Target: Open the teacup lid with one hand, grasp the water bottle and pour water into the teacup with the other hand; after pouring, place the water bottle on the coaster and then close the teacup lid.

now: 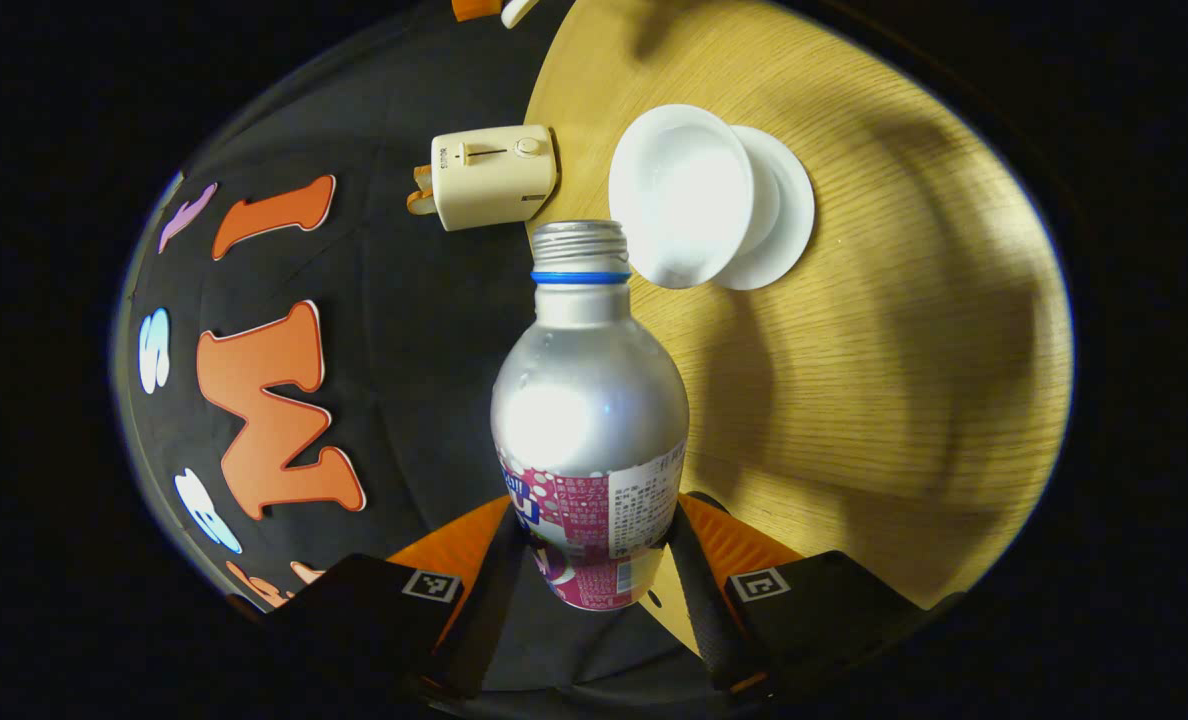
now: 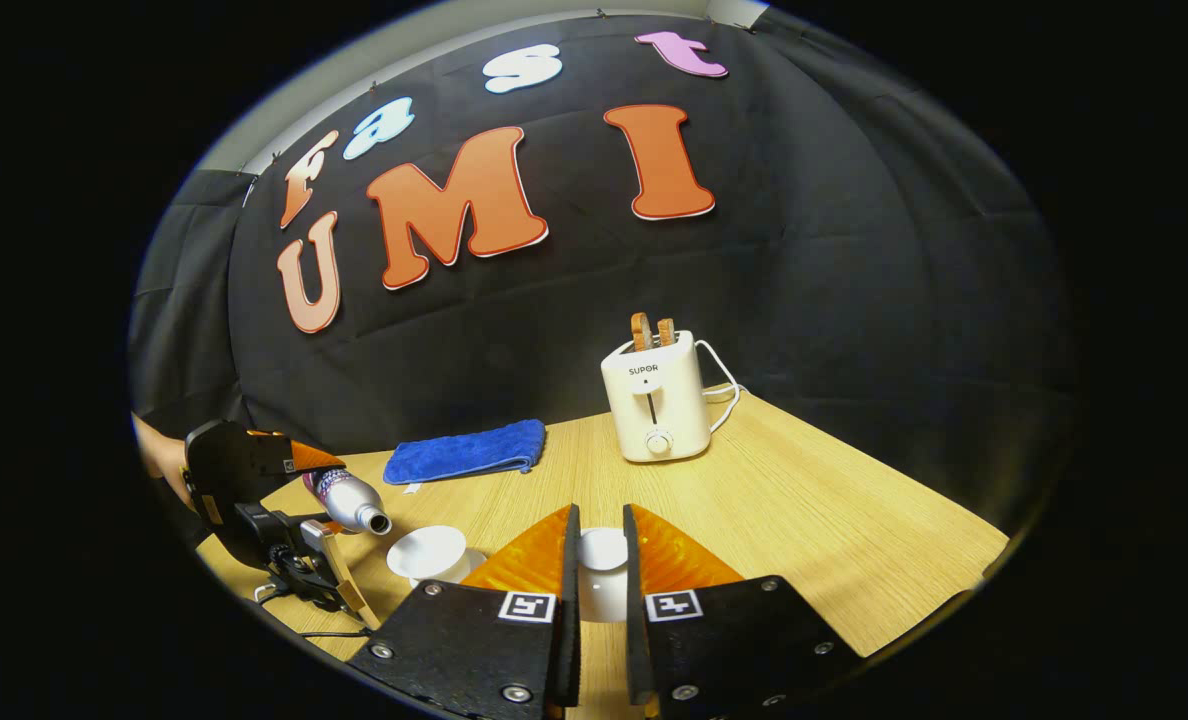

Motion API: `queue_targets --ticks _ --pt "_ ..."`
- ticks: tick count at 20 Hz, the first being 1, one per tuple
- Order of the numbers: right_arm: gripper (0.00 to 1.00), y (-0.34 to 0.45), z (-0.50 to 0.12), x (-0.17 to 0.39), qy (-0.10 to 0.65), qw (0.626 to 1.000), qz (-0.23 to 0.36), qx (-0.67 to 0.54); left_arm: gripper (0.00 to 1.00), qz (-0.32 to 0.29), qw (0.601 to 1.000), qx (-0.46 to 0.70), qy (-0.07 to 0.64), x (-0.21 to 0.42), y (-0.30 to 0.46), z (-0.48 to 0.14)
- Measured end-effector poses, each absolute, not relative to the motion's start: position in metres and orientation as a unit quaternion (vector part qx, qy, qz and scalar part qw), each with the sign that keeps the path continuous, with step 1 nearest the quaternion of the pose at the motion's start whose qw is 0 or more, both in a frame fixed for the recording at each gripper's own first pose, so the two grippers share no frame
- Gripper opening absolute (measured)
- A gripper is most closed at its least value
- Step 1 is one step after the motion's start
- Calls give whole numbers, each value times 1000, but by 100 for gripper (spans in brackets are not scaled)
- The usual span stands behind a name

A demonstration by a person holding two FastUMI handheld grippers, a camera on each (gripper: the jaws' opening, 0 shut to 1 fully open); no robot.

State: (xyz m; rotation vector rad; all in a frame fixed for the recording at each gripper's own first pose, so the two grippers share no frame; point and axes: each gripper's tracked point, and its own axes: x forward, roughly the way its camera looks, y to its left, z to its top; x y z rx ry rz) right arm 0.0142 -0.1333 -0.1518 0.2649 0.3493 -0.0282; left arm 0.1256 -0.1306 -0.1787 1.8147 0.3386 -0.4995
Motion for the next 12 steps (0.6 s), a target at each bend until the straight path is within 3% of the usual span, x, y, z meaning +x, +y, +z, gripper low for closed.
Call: queue_targets --ticks 12 --pt "18 -150 -147 8 164 978 -24 128 83 -200 510 829 117 149 -131 -156"
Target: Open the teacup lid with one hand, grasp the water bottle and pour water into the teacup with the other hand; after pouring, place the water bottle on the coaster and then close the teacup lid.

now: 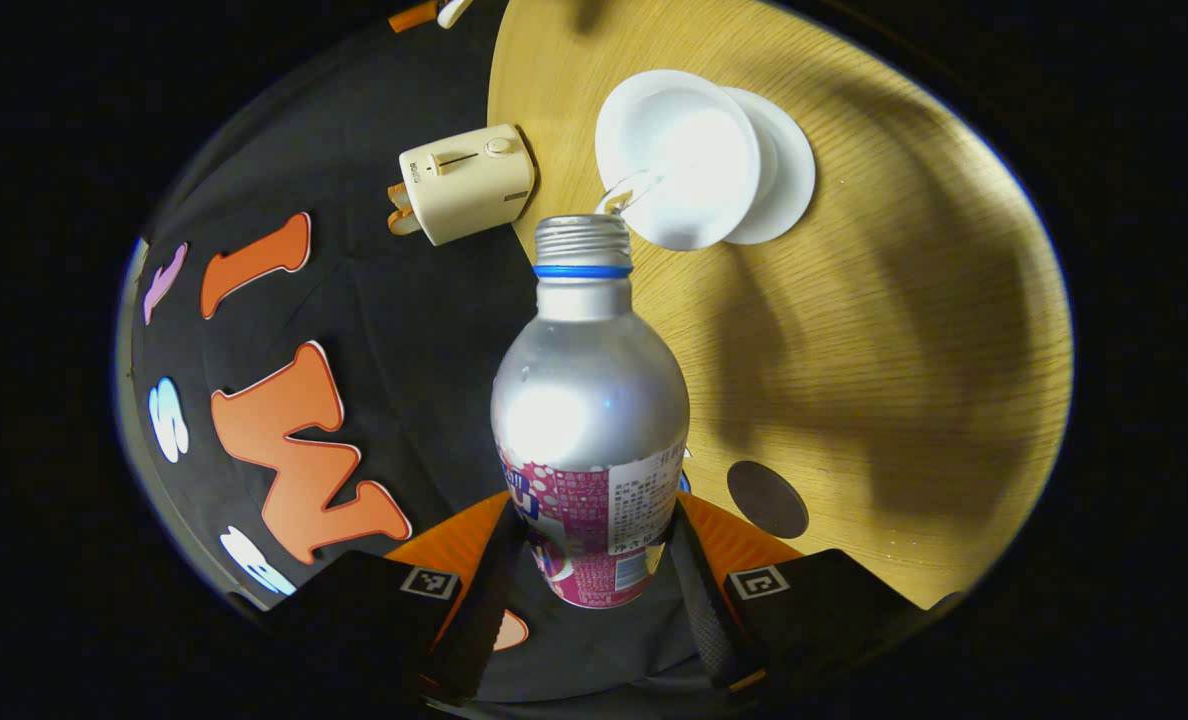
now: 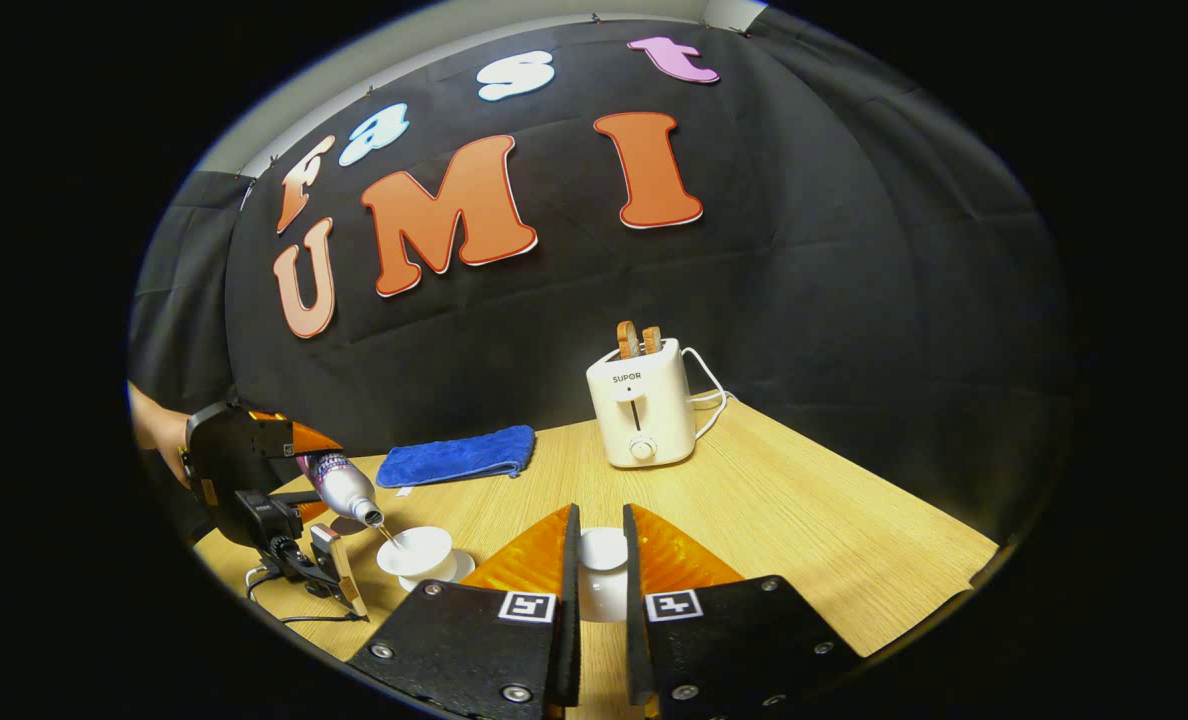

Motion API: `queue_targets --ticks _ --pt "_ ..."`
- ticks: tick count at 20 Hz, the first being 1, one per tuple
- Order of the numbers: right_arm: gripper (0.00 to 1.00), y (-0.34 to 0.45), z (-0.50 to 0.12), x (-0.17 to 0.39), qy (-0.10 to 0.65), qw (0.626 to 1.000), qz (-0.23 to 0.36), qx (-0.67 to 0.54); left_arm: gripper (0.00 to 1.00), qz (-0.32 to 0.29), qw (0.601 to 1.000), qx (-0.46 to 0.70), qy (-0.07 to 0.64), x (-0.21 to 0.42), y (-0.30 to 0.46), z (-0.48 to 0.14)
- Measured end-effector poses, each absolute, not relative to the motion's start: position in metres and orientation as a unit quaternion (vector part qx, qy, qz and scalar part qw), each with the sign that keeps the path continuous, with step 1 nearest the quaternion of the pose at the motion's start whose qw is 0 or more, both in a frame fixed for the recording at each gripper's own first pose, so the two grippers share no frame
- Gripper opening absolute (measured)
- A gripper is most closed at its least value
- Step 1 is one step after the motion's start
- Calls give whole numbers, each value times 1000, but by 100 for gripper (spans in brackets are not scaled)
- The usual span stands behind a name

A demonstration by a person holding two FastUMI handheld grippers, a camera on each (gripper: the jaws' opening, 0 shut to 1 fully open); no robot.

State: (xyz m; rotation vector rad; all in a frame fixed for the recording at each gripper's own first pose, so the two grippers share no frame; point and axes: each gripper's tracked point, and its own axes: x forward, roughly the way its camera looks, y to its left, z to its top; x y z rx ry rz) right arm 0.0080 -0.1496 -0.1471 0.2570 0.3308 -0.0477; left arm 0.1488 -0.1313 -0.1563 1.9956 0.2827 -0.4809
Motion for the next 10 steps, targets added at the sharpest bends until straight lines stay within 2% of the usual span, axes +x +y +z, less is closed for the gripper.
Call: queue_targets --ticks 10 --pt "18 -154 -144 5 163 978 -30 127 83 -186 491 845 99 157 -135 -131"
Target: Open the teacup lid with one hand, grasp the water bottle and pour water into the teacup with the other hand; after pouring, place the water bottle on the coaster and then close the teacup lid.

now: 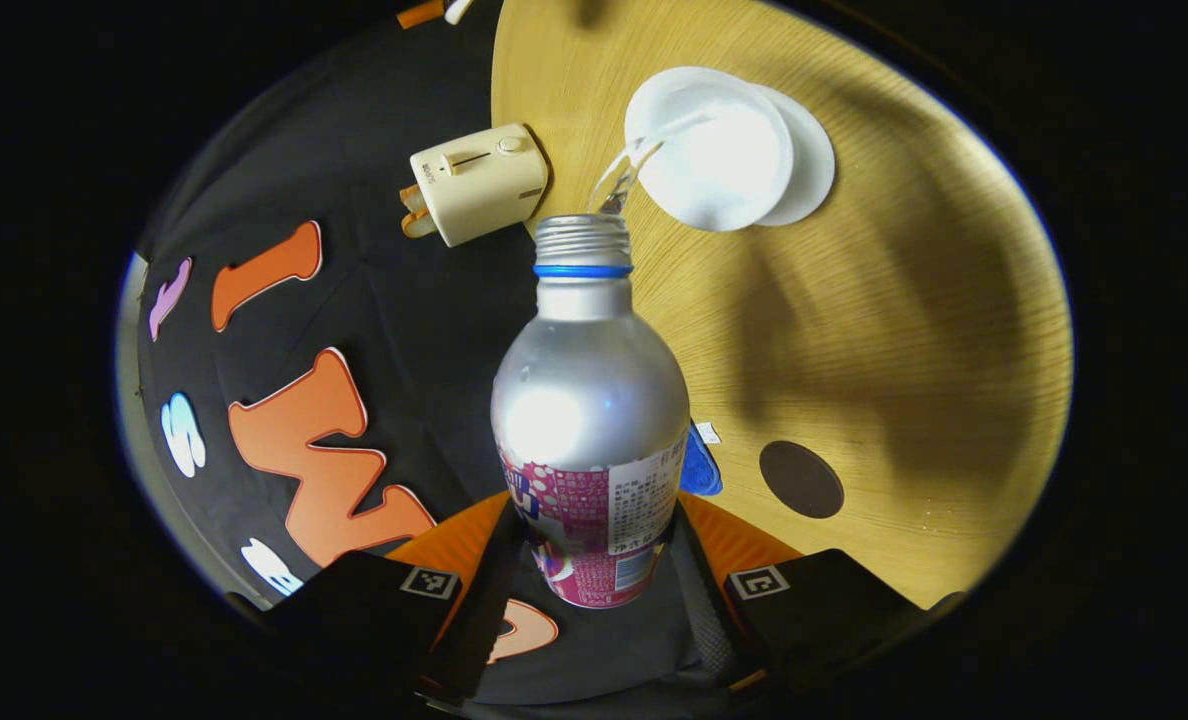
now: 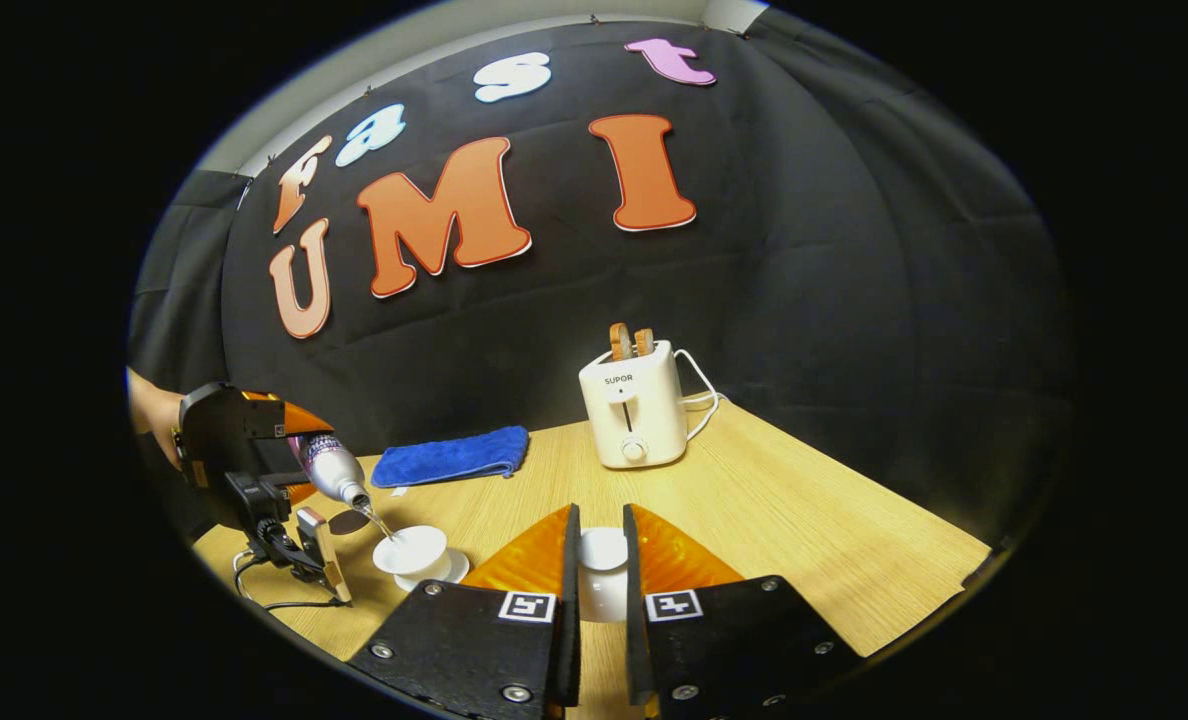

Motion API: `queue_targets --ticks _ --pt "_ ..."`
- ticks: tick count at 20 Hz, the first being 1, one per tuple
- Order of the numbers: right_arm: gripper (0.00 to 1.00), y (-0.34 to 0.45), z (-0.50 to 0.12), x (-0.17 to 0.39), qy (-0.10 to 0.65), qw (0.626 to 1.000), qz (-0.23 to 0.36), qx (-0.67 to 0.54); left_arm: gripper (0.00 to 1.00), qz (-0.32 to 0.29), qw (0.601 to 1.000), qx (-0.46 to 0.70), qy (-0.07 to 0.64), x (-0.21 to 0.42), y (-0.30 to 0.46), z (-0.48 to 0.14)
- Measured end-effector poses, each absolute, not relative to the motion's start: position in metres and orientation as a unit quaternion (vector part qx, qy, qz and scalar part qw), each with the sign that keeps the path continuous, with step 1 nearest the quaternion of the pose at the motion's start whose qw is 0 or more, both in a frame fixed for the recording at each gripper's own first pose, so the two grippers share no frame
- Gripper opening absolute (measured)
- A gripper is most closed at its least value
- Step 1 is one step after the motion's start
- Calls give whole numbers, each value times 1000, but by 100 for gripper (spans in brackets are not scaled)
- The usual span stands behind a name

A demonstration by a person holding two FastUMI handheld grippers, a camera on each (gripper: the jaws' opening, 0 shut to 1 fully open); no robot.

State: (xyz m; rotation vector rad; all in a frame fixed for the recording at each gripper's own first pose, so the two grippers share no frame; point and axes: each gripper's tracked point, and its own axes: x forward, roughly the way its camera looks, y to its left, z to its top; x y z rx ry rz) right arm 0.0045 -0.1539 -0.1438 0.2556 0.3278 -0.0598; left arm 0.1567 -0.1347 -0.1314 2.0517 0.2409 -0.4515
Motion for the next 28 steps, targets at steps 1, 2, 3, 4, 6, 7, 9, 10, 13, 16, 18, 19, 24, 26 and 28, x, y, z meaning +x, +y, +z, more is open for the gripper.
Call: queue_targets --ticks 1,2,3,4,6,7,9,10,13,16,18,19,24,26,28 --pt "18 -153 -143 4 163 978 -30 127 83 -184 489 847 97 156 -134 -129" --pt "18 -152 -144 4 163 978 -29 125 83 -182 488 848 95 158 -134 -126" --pt "18 -153 -143 4 163 978 -30 123 83 -178 487 850 91 157 -133 -118" --pt "18 -153 -143 4 164 979 -31 121 83 -175 486 852 87 160 -133 -113" --pt "19 -152 -140 4 162 979 -31 120 83 -169 482 856 79 160 -134 -104" --pt "18 -151 -140 4 161 979 -30 120 83 -167 481 858 75 160 -137 -100" --pt "18 -150 -138 4 161 979 -29 118 84 -166 476 860 73 162 -138 -96" --pt "18 -150 -138 3 161 980 -29 117 83 -164 473 863 70 164 -139 -95" --pt "18 -151 -137 3 160 980 -30 114 83 -163 466 867 67 163 -140 -92" --pt "18 -150 -138 3 162 980 -27 114 83 -163 456 872 63 164 -142 -93" --pt "18 -148 -139 2 163 980 -26 113 83 -164 453 874 61 166 -144 -94" --pt "18 -147 -140 2 164 980 -23 113 83 -164 448 877 58 165 -145 -95" --pt "18 -147 -146 0 172 979 -22 103 84 -167 427 887 58 166 -145 -97" --pt "18 -147 -146 0 172 979 -22 106 83 -169 423 888 58 165 -146 -100" --pt "18 -146 -149 0 177 978 -19 105 83 -172 415 891 65 164 -145 -101"
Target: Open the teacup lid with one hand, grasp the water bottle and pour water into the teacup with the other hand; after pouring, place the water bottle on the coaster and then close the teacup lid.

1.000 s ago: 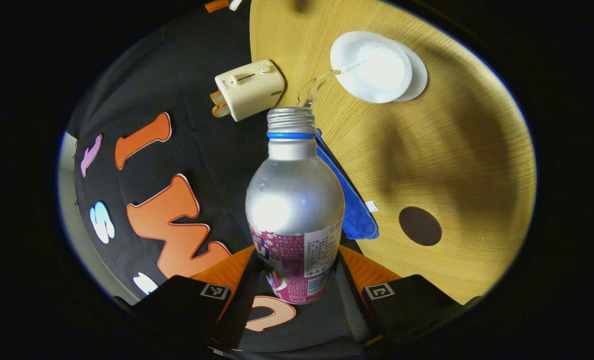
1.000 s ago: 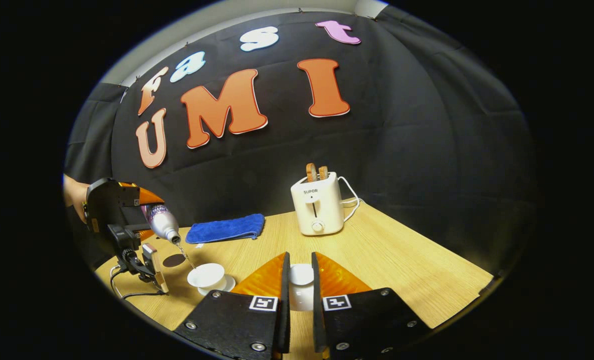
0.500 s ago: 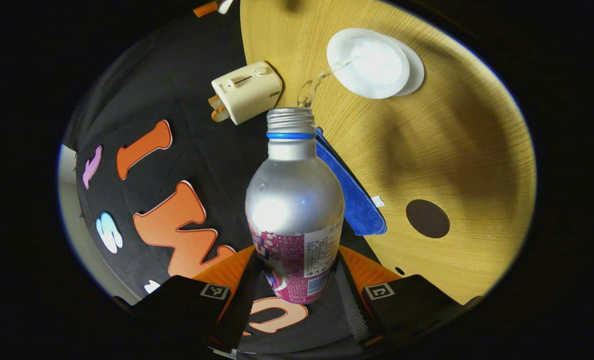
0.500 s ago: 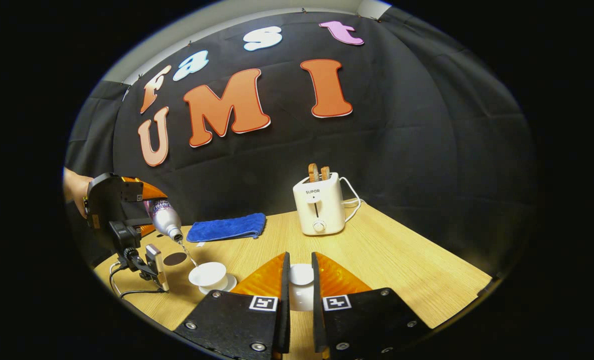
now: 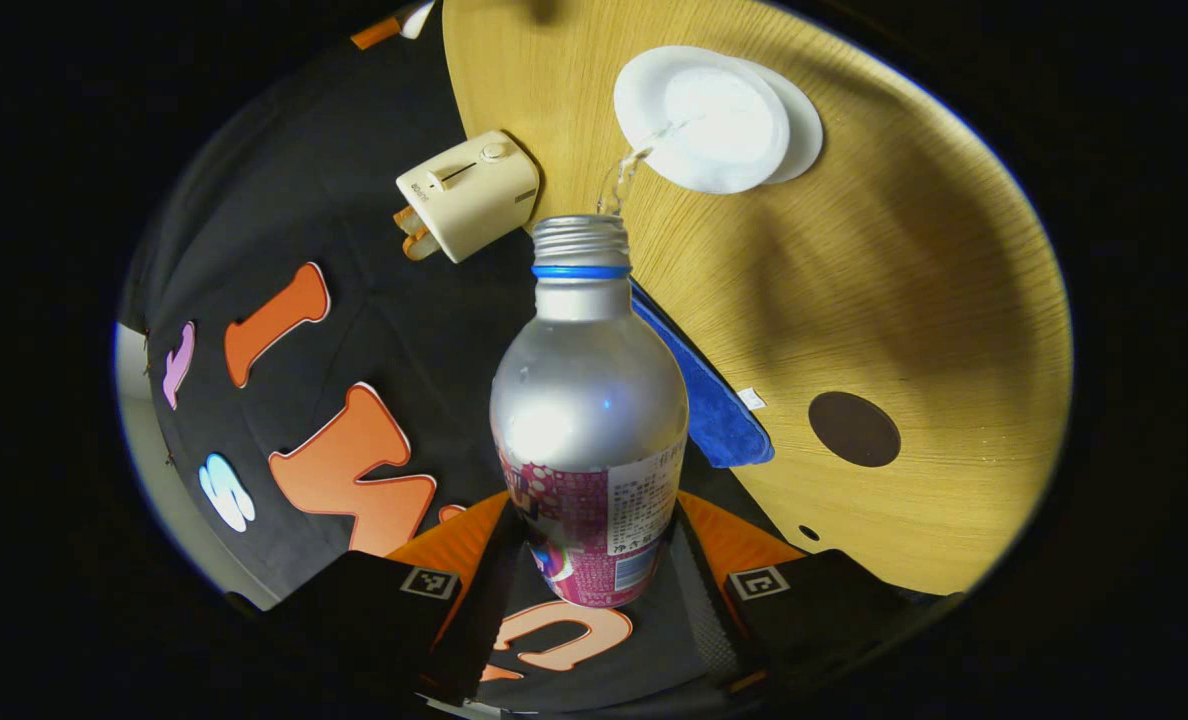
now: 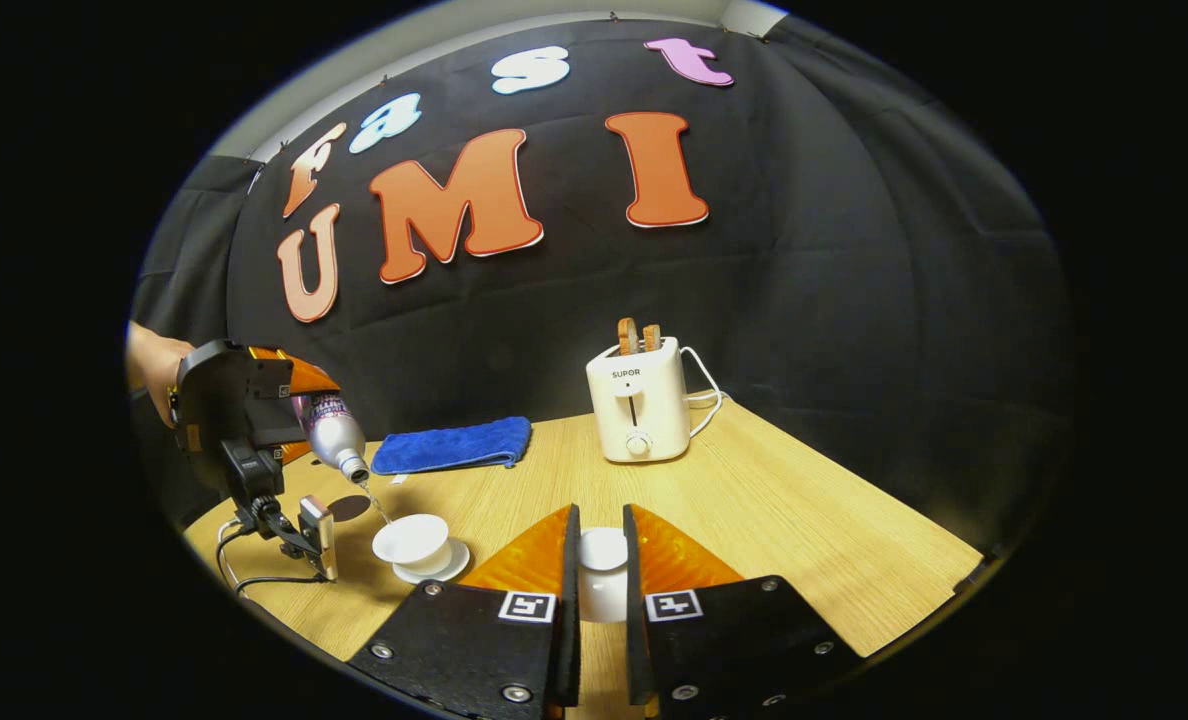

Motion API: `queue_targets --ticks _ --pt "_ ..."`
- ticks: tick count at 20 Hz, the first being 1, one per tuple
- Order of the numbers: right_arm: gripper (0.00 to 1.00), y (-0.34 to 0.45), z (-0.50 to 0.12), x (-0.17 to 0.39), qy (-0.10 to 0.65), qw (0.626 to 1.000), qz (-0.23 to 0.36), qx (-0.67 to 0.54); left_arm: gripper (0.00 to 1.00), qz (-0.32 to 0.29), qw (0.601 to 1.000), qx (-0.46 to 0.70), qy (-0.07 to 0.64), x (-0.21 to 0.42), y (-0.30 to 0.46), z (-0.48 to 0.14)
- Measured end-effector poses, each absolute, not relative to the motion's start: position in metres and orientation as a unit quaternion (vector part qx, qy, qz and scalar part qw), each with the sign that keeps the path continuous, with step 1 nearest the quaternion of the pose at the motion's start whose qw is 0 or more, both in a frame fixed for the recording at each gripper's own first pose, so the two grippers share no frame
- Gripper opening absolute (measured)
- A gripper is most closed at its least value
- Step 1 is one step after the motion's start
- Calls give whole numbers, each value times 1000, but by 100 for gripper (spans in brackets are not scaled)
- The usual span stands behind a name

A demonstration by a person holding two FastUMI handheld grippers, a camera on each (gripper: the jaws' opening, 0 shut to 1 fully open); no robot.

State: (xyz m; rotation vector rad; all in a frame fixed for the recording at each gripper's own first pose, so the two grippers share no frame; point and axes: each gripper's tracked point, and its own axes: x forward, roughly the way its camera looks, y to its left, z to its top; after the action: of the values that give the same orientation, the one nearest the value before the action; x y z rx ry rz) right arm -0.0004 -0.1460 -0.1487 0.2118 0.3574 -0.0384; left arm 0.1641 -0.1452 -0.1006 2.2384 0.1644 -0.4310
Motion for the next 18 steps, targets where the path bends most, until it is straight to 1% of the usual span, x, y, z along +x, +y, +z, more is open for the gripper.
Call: queue_targets --ticks 5,11,12,18 --pt "18 -142 -154 -2 186 978 -13 94 83 -172 396 900 56 165 -155 -98" --pt "18 -135 -155 -1 190 978 -5 87 84 -174 363 914 48 164 -161 -98" --pt "18 -135 -155 -1 190 978 -4 86 82 -174 362 915 46 163 -162 -98" --pt "18 -129 -158 -1 196 977 2 86 84 -171 361 916 35 164 -166 -96"
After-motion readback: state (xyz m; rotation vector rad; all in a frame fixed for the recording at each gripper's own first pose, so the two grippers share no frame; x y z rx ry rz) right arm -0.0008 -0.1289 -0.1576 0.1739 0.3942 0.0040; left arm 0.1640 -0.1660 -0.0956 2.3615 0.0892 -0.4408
